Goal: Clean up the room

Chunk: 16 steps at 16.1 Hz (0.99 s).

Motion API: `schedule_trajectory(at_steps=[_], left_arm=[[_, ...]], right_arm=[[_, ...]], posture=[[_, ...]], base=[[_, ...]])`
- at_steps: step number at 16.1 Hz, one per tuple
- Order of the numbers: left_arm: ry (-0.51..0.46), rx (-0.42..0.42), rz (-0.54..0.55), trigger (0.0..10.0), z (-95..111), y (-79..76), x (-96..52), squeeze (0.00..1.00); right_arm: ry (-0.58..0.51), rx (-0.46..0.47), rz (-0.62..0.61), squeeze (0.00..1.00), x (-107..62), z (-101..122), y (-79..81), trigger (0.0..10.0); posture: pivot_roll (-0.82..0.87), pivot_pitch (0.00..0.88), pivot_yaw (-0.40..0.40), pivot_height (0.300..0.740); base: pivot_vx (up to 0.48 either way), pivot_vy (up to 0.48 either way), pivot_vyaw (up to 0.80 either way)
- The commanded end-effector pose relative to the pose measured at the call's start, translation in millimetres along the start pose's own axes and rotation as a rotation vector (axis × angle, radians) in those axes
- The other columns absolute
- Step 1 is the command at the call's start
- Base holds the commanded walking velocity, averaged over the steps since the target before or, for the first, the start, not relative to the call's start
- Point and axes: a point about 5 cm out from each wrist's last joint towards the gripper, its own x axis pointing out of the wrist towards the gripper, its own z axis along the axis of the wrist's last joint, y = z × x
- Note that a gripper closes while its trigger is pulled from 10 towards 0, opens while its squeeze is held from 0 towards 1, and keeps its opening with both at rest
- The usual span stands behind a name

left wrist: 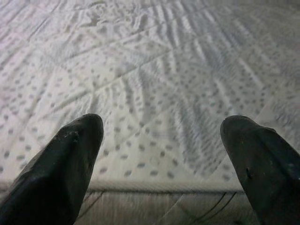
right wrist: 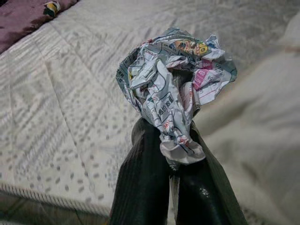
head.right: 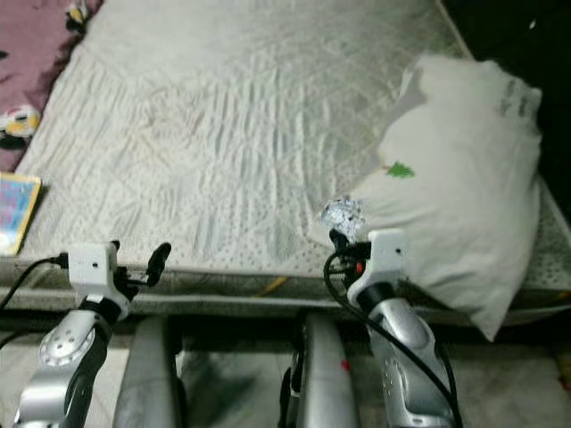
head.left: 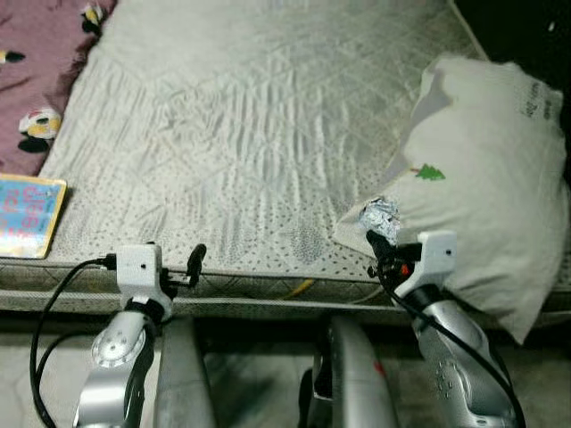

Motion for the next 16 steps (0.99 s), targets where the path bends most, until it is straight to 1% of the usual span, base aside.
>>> schedule_trajectory(at_steps=[1, 4, 6, 8, 10, 12, 13, 15, 16], left_arm=[[0.004, -0.001, 0.008, 10.0, -2, 1.0, -0.6, 0.0], [0.002, 0.003, 0.003, 10.0, -2, 1.4, 1.2, 0.0], [0.001, 0.008, 0.001, 10.0, -1, 1.4, 2.2, 0.0], [0.002, 0.013, 0.006, 10.0, -1, 2.0, 3.9, 0.0], [-0.003, 0.013, 0.036, 10.0, 1, 9.1, 7.3, 0.0], [-0.004, 0.023, 0.02, 10.0, 1, 6.9, 9.0, 0.0], [0.002, 0.027, 0.011, 10.0, -1, 5.7, 10.1, 0.0], [-0.002, 0.029, 0.008, 10.0, 0, 7.1, 14.0, 0.0], [-0.012, 0.03, 0.009, 10.0, 2, 8.7, 18.0, 0.0]], right_arm=[[-0.001, -0.008, -0.001, 0.0, -0.9, 3, -0.6, 10.0], [0.004, -0.004, -0.005, 0.0, -0.1, 3, 0.0, 10.0], [0.007, -0.003, -0.007, 0.0, -0.1, 3, 0.7, 10.0], [0.014, -0.001, -0.008, 0.0, -0.5, 1, 1.4, 10.0], [0.035, 0.014, -0.027, 0.0, 0.0, -3, -1.1, 10.0], [0.052, 0.048, -0.045, 0.0, 2.7, -3, -4.5, 10.0], [0.051, 0.027, -0.009, 0.0, 4.4, 1, -2.2, 10.0], [0.07, 0.035, 0.004, 0.0, 4.4, 1, -1.3, 10.0], [0.119, 0.101, -0.053, 0.0, 1.6, -3, -4.7, 10.0]], posture=[[-0.01, 0.113, -0.074, 0.675], [-0.01, 0.113, -0.07, 0.724], [-0.01, 0.111, -0.069, 0.74], [-0.01, 0.105, -0.069, 0.74], [-0.01, 0.085, -0.064, 0.74], [-0.01, 0.065, -0.046, 0.74], [-0.02, 0.057, -0.033, 0.74], [-0.03, 0.058, -0.031, 0.74], [-0.03, 0.059, -0.035, 0.74]], base=[[0.0, 0.0, 0.0], [0.0, 0.0, 0.0], [0.0, 0.0, 0.0], [0.0, 0.0, 0.0], [0.0, 0.0, 0.0], [0.0, 0.0, 0.0], [0.0, 0.0, 0.0], [0.0, 0.0, 0.0], [0.0, 0.0, 0.0]])
